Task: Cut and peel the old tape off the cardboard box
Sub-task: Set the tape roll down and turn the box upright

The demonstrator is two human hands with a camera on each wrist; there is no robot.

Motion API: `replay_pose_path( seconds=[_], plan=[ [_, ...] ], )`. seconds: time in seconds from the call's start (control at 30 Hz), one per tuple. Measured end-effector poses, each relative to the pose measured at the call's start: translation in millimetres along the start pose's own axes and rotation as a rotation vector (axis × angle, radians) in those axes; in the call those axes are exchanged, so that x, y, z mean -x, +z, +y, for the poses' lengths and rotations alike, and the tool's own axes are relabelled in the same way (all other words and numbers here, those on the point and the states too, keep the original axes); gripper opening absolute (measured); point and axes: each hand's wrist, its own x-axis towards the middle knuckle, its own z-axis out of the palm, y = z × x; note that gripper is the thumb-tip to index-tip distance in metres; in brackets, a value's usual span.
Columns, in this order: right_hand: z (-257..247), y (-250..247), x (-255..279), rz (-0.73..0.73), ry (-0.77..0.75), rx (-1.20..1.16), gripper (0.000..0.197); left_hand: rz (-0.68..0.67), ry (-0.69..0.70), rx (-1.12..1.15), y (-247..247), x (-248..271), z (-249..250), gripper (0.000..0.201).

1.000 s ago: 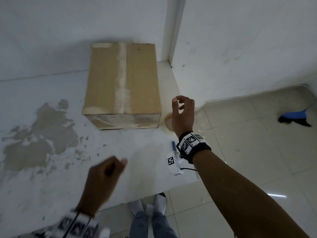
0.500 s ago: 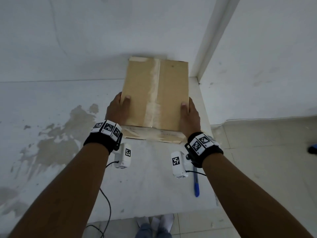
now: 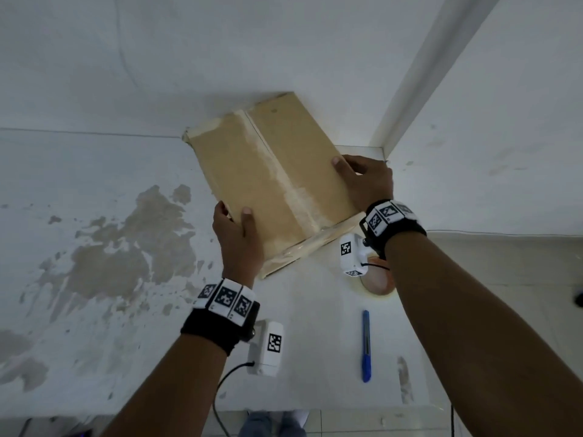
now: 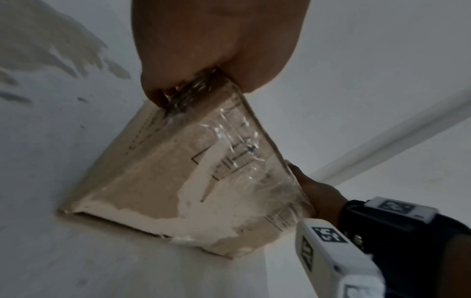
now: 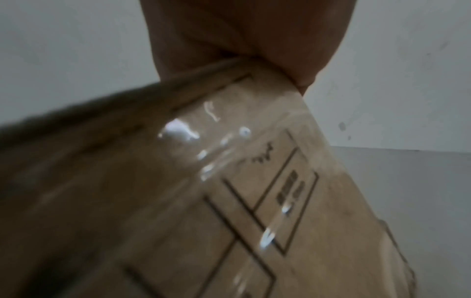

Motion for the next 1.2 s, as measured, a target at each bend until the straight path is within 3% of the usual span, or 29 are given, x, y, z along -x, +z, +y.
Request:
replay_pose_path(
  seconds=[0.17, 0.3, 0.43, 0.53, 0.63, 0.73, 0.93, 1.1, 1.2],
  plan=[
    [2.7, -1.5, -2.2, 0.063, 0.034, 0.001, 0.034, 0.038, -0.085, 0.124, 5.3, -6.0, 4.0, 0.078],
    [4.7, -0.4, 6.3, 0.186, 0.087, -0.132, 0.040, 0.102, -0.108, 0.139, -2.8, -45.0, 27.6, 0.083],
    [10.9, 11.5, 53.9, 0.333, 0.221, -0.452, 0.065, 0.092, 0.067, -0.098, -19.9, -114.9, 59.5, 0.073],
    [11.4, 33.0, 105.8, 0.301, 0.412, -0.678, 0.088, 0.006, 0.154, -0.302, -30.4, -155.7, 72.6, 0.067],
    [5.0, 57.3, 139.8, 0.159, 0.553, -0.832, 0.091, -0.069, 0.206, -0.467, -32.3, -172.7, 76.2, 0.058],
    [2.3, 80.8, 152.0, 0.057, 0.489, -0.883, 0.087, -0.076, 0.235, -0.553, -29.1, -173.7, 72.3, 0.051],
    [-6.0, 89.5, 139.5, 0.128, 0.444, -0.893, 0.077, 0.031, 0.206, -0.475, -33.4, -153.8, 50.7, 0.048],
    [-2.3, 65.1, 106.4, 0.069, 0.348, -0.676, 0.087, 0.196, 0.120, -0.383, -39.8, -116.4, 34.9, 0.049],
    [1.6, 38.5, 79.2, 0.006, 0.259, -0.514, 0.055, 0.306, 0.054, -0.304, -39.5, -85.9, 26.3, 0.048]
  ],
)
